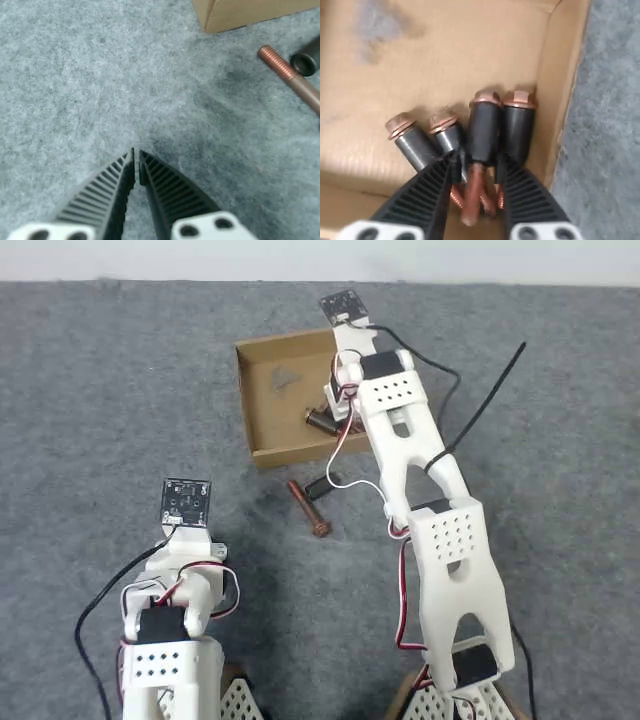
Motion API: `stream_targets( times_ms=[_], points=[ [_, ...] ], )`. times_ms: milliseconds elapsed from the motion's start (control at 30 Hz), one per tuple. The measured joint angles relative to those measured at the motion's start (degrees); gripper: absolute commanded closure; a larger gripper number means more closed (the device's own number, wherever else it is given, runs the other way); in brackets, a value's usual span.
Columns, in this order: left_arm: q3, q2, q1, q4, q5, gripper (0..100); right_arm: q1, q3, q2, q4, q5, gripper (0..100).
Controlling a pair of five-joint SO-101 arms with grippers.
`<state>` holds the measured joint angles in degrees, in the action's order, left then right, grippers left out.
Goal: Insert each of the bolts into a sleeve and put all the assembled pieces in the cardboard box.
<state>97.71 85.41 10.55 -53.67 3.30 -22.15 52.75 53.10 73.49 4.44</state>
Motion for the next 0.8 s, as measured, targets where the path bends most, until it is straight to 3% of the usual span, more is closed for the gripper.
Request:
stream_targets(
  times_ms=[367,533,800],
  points=[
    [0.0,0.0,0.0,0.0,0.0,99,0.0,13.7,-5.3,24.7,0.0,99.2],
    [0.0,0.0,0.0,0.0,0.0,99,0.1,15.6,-8.3,27.0,0.0,99.2],
    [0.0,0.0,0.0,0.0,0.0,99,-0.6,-4.0,-23.2,27.0,0.0,99.2]
  ],
)
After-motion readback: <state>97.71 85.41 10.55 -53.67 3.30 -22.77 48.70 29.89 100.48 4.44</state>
